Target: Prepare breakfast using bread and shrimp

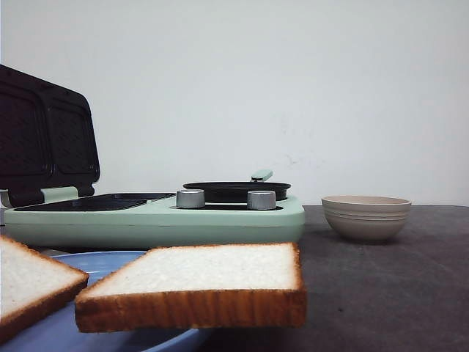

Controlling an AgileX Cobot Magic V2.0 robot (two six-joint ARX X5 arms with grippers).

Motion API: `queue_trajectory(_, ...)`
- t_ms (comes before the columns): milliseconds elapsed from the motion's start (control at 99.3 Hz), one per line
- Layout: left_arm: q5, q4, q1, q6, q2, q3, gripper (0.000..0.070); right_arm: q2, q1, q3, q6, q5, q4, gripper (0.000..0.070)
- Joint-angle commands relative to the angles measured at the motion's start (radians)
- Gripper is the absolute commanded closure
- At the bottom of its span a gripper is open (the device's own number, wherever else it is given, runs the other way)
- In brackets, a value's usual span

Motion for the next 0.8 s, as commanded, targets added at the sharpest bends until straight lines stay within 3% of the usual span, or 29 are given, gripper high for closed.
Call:
queue_trajectory(0,0.000,-0.005,0.002,0.009,-0.001,-0.016,0.0667,-0.002,0.001,-0.005,0.010,0.001,0.010,0.0700)
queue_trajectory(151,0.000,-0.005,0.002,0.009,-0.001,-0.016,0.0667,-0.002,0.000,-0.005,-0.016,0.004,0.010,0.0700)
queue_trajectory(352,0.000,-0.005,0.002,0.009,-0.001,-0.016,0.0667,-0.002,0.000,-0.005,-0.119,0.004,0.010,0.0700)
queue_trajectory(785,0.000,-0.005,0.002,0.009,-0.001,-0.016,0.0667,-0.002,0.000,-0.005,-0.109,-0.004,0.011,0.0700)
